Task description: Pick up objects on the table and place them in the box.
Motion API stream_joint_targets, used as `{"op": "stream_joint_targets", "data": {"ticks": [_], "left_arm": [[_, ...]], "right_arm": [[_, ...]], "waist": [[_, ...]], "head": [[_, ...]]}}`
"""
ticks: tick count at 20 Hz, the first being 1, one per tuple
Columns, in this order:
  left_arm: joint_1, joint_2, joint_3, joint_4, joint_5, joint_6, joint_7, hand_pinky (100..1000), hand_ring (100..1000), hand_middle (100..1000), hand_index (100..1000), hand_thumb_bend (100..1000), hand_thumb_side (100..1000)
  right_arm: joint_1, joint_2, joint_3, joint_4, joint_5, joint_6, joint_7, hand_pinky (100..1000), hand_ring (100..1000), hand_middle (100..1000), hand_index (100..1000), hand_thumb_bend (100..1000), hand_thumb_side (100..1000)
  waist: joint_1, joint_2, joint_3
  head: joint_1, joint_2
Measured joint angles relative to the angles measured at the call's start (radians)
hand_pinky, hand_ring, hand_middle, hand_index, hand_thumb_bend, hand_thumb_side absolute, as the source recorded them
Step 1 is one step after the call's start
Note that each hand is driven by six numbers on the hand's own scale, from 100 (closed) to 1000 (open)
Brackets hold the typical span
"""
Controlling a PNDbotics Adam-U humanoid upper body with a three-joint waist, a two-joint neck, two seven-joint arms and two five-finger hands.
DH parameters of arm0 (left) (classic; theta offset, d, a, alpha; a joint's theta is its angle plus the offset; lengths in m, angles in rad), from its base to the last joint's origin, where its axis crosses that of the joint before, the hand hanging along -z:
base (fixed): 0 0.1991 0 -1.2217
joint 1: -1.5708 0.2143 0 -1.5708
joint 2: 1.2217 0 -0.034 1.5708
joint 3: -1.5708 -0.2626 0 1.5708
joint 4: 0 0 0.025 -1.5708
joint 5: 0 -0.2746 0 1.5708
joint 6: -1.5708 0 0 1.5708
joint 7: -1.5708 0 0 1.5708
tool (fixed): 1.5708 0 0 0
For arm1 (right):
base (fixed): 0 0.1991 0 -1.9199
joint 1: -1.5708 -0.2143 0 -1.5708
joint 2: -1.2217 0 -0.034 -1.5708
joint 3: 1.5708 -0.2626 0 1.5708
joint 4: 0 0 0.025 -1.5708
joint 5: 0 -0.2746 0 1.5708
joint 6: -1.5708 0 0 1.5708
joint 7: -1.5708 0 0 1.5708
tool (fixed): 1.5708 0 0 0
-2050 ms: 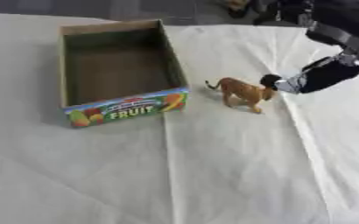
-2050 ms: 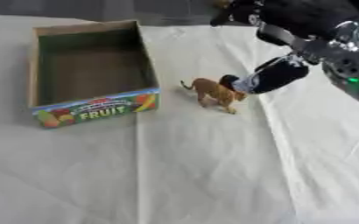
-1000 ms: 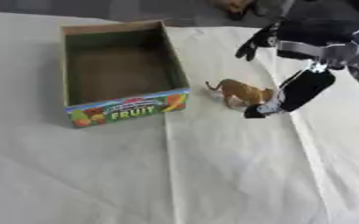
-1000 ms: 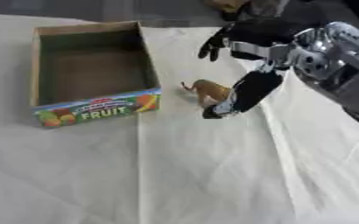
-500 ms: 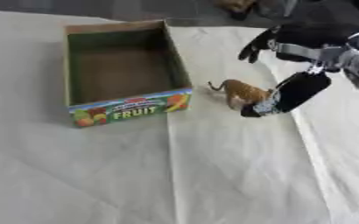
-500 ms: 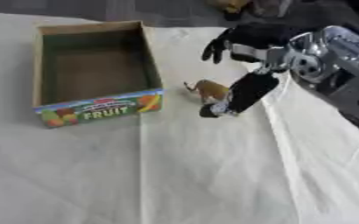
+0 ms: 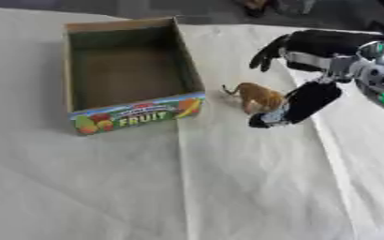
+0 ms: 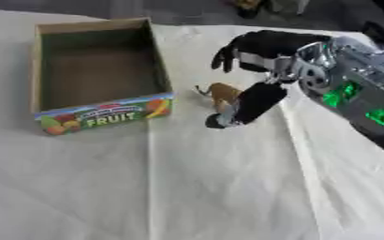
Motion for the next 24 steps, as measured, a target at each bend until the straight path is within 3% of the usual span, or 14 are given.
{"op": "stream_joint_targets", "data": {"ticks": [12,24], "left_arm": [[0.0,-0.001,0.0,0.0,-0.002,0.0,0.0,722,929,875,931,683,119],[0.0,-0.002,0.0,0.0,-0.003,0.0,-0.002,721,928,876,931,671,126]], "right_arm": [[-0.013,0.047,-0.018,0.145,0.074,0.027,-0.044,857,944,758,889,539,536],[-0.023,0.088,-0.032,0.319,0.112,-0.014,-0.086,859,946,767,889,544,534]], "waist": [[0.0,0.021,0.003],[0.005,0.04,0.01]], "head": [[-0.004,-0.016],[-0.016,-0.022]]}}
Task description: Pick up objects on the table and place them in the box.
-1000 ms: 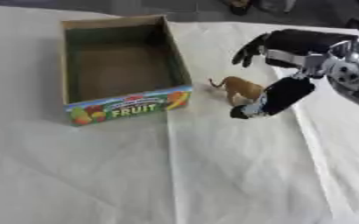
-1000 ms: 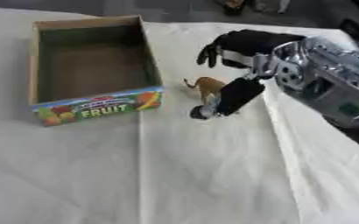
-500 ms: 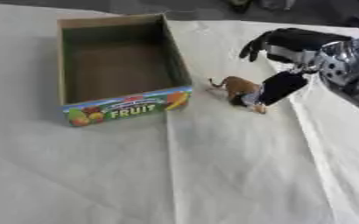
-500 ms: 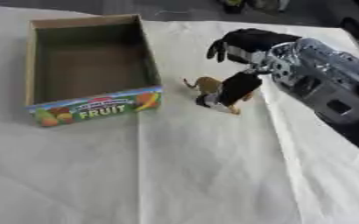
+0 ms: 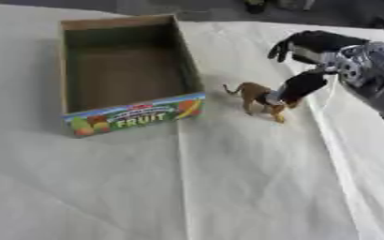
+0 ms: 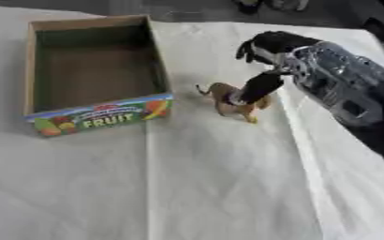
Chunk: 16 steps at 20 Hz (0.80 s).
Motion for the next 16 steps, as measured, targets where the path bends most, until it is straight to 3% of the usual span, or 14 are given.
{"op": "stream_joint_targets", "data": {"ticks": [11,16], "left_arm": [[-0.007,-0.001,0.0,0.0,-0.002,-0.002,-0.002,721,929,876,931,663,127],[-0.008,-0.001,0.0,0.0,-0.002,-0.003,-0.004,721,929,876,931,654,124]], "right_arm": [[-0.014,0.035,-0.011,0.126,-0.007,-0.081,-0.014,858,945,764,885,548,508],[-0.018,0.048,-0.011,0.162,-0.007,-0.094,-0.021,855,938,748,867,462,449]], "waist": [[0.004,0.019,0.007],[0.006,0.022,0.011]], "head": [[-0.012,0.001],[-0.008,0.01]]}}
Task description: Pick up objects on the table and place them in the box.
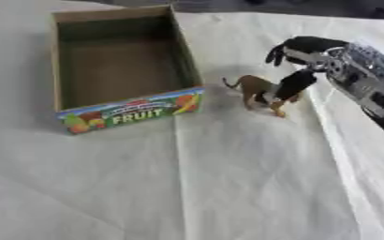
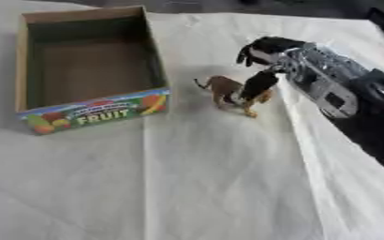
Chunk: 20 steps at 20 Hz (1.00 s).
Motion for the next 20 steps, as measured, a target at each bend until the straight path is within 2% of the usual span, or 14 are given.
{"op": "stream_joint_targets", "data": {"ticks": [2,3,5,12,13,20], "left_arm": [[0.0,0.0,0.0,0.0,0.0,0.0,0.0,722,929,876,931,653,124],[0.0,0.0,0.0,0.0,0.0,0.0,0.0,722,929,876,931,651,124],[0.0,0.0,0.0,0.0,0.0,0.0,0.0,722,929,876,931,652,122],[0.0,0.0,0.0,0.0,0.0,0.0,0.0,722,929,876,931,652,122],[0.0,0.0,0.0,0.0,0.0,0.0,0.0,723,929,876,931,650,120],[0.0,0.0,0.0,0.0,0.002,0.0,0.0,723,929,877,931,649,117]], "right_arm": [[0.0,0.002,0.0,0.007,0.0,-0.002,-0.002,852,935,740,859,438,393],[0.0,0.003,0.0,0.01,0.0,-0.002,-0.002,850,930,724,846,438,399],[-0.001,0.003,0.0,0.015,0.001,0.001,-0.001,848,925,710,836,442,505],[-0.007,0.003,0.0,0.018,0.007,0.012,0.0,848,925,710,836,442,505],[-0.007,0.003,0.0,0.018,0.007,0.013,0.0,831,883,642,777,434,765],[-0.006,0.005,0.0,0.008,-0.013,0.028,0.001,779,799,501,640,434,765]], "waist": [[0.001,0.0,0.0],[0.001,0.0,0.0],[0.002,0.0,0.0],[0.004,0.0,0.0],[0.004,0.0,0.0],[0.007,-0.002,-0.006]], "head": [[0.009,0.008],[0.014,0.01],[0.021,0.013],[0.027,0.014],[0.028,0.015],[0.036,0.013]]}}
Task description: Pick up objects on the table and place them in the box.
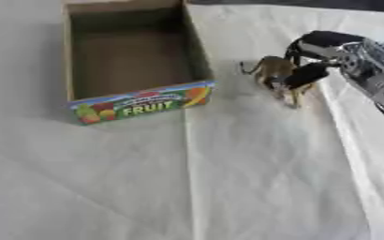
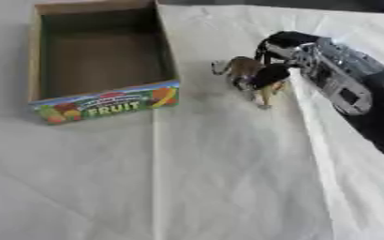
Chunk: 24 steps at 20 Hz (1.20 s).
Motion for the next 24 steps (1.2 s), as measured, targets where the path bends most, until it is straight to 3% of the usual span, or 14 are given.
{"op": "stream_joint_targets", "data": {"ticks": [3,11,18,24], "left_arm": [[0.0,0.0,0.0,0.0,0.0,0.0,0.0,724,929,877,930,648,117],[0.0,-0.003,0.0,0.0,0.001,0.0,0.001,723,928,877,931,648,112],[0.0,-0.004,0.0,0.0,0.001,-0.001,0.002,723,928,871,931,642,113],[0.0,-0.004,0.0,0.0,0.002,-0.001,0.002,722,928,868,930,637,115]], "right_arm": [[0.0,0.0,0.0,-0.02,-0.015,0.013,-0.012,750,765,471,602,436,761],[0.008,0.0,0.001,-0.027,-0.039,0.03,-0.022,732,755,473,602,446,749],[0.009,0.0,0.002,-0.027,-0.041,0.022,-0.014,747,811,634,766,437,762],[0.016,0.0,0.006,-0.028,-0.04,-0.008,0.011,764,845,694,808,434,765]], "waist": [[0.0,-0.002,0.0],[-0.004,-0.006,0.001],[-0.008,-0.006,0.0],[-0.01,-0.006,-0.001]], "head": [[0.001,-0.003],[0.0,-0.015],[0.001,-0.015],[0.002,-0.015]]}}
